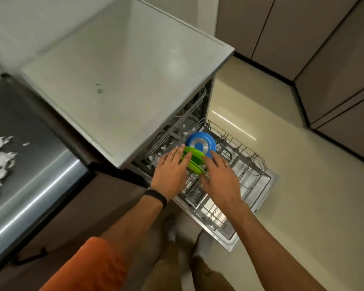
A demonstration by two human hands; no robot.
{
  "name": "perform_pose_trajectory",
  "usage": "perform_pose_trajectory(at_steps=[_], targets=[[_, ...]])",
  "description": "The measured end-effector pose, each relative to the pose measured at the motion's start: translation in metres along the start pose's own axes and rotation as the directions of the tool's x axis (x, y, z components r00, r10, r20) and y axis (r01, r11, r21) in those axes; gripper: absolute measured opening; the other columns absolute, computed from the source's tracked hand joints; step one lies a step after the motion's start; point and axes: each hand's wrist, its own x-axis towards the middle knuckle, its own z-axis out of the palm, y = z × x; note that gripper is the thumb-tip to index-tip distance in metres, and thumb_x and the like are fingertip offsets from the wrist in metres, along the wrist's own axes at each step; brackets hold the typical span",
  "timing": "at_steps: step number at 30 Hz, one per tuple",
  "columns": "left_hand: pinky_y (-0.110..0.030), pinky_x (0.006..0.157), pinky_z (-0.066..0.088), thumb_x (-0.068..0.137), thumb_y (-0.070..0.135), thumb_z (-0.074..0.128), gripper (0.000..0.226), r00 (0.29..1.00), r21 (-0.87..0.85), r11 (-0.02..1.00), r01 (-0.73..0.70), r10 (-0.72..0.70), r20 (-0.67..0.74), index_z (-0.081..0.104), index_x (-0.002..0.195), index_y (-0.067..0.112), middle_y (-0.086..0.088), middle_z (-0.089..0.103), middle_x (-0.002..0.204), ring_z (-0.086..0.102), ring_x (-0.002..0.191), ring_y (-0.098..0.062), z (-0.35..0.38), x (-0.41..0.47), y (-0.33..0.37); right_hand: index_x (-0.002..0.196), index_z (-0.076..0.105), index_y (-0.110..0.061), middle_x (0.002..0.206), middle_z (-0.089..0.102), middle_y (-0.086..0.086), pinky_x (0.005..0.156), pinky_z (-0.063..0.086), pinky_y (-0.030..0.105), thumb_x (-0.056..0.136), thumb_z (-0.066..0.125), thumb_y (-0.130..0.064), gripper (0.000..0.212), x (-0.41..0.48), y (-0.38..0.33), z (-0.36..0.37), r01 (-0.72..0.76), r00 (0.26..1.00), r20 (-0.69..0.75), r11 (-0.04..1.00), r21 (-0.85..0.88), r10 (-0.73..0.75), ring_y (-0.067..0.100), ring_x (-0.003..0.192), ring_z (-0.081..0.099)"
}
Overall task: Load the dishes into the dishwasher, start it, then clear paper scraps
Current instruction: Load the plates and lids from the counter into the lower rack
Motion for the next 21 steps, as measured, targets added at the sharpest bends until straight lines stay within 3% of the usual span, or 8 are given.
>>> perform_pose_trajectory(at_steps=[5, 10, 21], targets=[[-0.049, 0.112, 0.04, 0.089, 0.027, 0.066, 0.067, 0.976, -0.005, 0.998, 0.069, -0.069, -0.206, 0.043, 0.151, 0.019, -0.011, 0.039, 0.159, 0.043, 0.142, -0.03, -0.068, -0.043, -0.015, 0.147, 0.047, -0.022, 0.158, 0.041, 0.007, 0.103, 0.051, 0.047, 0.098, 0.06, -0.04, 0.054, -0.024, -0.039, -0.057, 0.156, 0.98, -0.124, 0.987, -0.028, -0.158, 0.029, 0.138, 0.046], [-0.05, 0.115, 0.037, 0.093, 0.026, 0.062, 0.061, 0.914, -0.046, 0.983, 0.178, -0.182, -0.362, 0.044, 0.151, 0.017, -0.014, 0.039, 0.159, 0.042, 0.142, -0.033, -0.105, -0.103, -0.048, 0.147, 0.046, -0.023, 0.157, 0.042, 0.003, 0.102, 0.053, 0.046, 0.099, 0.058, -0.041, 0.052, -0.034, -0.096, -0.08, 0.32, 0.934, -0.153, 0.946, -0.048, -0.324, 0.025, 0.137, 0.048], [-0.047, 0.118, 0.033, 0.097, 0.031, 0.061, 0.061, 0.716, -0.153, 0.863, 0.481, -0.488, -0.499, 0.042, 0.153, 0.021, -0.011, 0.032, 0.164, 0.037, 0.146, -0.03, -0.119, -0.292, -0.161, 0.14, 0.058, -0.018, 0.145, 0.055, 0.005, 0.103, 0.05, 0.042, 0.092, 0.07, -0.032, 0.051, -0.093, -0.29, -0.034, 0.671, 0.729, -0.174, 0.742, -0.01, -0.662, 0.027, 0.13, 0.053]])
